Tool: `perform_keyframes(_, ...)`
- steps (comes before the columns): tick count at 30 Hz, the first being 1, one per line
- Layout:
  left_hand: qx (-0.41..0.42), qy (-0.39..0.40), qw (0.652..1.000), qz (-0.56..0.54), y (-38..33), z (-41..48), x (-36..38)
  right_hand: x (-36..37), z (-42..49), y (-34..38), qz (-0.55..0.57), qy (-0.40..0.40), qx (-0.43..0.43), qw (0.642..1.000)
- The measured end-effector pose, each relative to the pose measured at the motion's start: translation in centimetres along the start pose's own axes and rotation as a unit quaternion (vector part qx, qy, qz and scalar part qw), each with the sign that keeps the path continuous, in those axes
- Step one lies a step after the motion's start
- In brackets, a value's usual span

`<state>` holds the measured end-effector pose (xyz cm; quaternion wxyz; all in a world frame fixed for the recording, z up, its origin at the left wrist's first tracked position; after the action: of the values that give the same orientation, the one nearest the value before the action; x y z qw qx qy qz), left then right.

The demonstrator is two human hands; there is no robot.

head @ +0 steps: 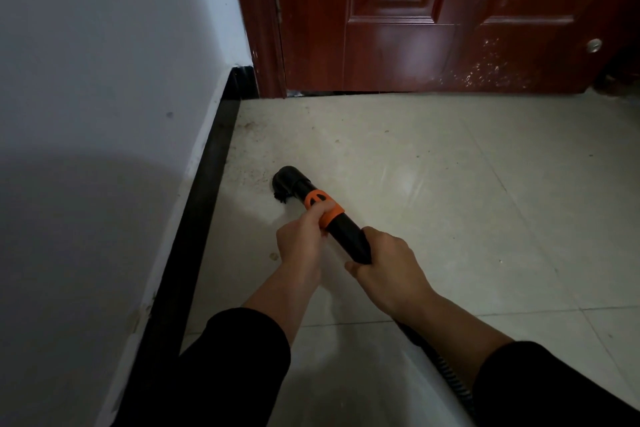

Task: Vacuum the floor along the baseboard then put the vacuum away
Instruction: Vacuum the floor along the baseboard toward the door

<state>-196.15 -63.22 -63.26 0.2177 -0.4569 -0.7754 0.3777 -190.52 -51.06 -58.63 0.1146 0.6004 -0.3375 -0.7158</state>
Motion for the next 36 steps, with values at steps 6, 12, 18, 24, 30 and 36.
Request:
perform_keyframes(6, 0.018, -0.010, 1.000, 0.022, -0.4, 1.0, -1.0, 1.0, 0.3, 0.7, 0.004, 0.007, -0.006, 1.000)
perform_keyframes(12, 0.016, -0.016, 1.000, 0.011, -0.8, 2.0, -1.7, 1.9, 0.7, 1.6, 0.012, 0.014, -0.016, 1.000)
perform_keyframes(18, 0.029, -0.020, 0.999, 0.007, -1.4, 3.4, -2.6, 3.0, 1.2, 2.7, 0.015, 0.024, -0.020, 0.999)
perform_keyframes(24, 0.039, -0.049, 0.998, 0.025, -2.6, 4.8, -3.6, 4.5, 1.9, 4.0, 0.027, 0.034, -0.018, 0.999)
perform_keyframes(30, 0.041, -0.057, 0.997, 0.020, -3.4, 6.0, -3.9, 5.3, 2.8, 4.6, 0.036, 0.043, -0.020, 0.998)
perform_keyframes(36, 0.056, -0.052, 0.997, 0.018, -4.3, 7.3, -4.4, 6.2, 3.4, 5.7, 0.053, 0.059, -0.028, 0.996)
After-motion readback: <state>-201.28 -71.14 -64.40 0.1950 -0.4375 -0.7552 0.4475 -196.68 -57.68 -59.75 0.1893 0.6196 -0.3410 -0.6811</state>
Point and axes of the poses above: each hand's wrist, its own z-axis towards the middle knuckle, its own x-axis out of the palm, y = z × x, the point moved 8 cm from there along z, towards the middle knuckle, and after that the axes turned 15 degrees about -y, right-handed, at the moved point
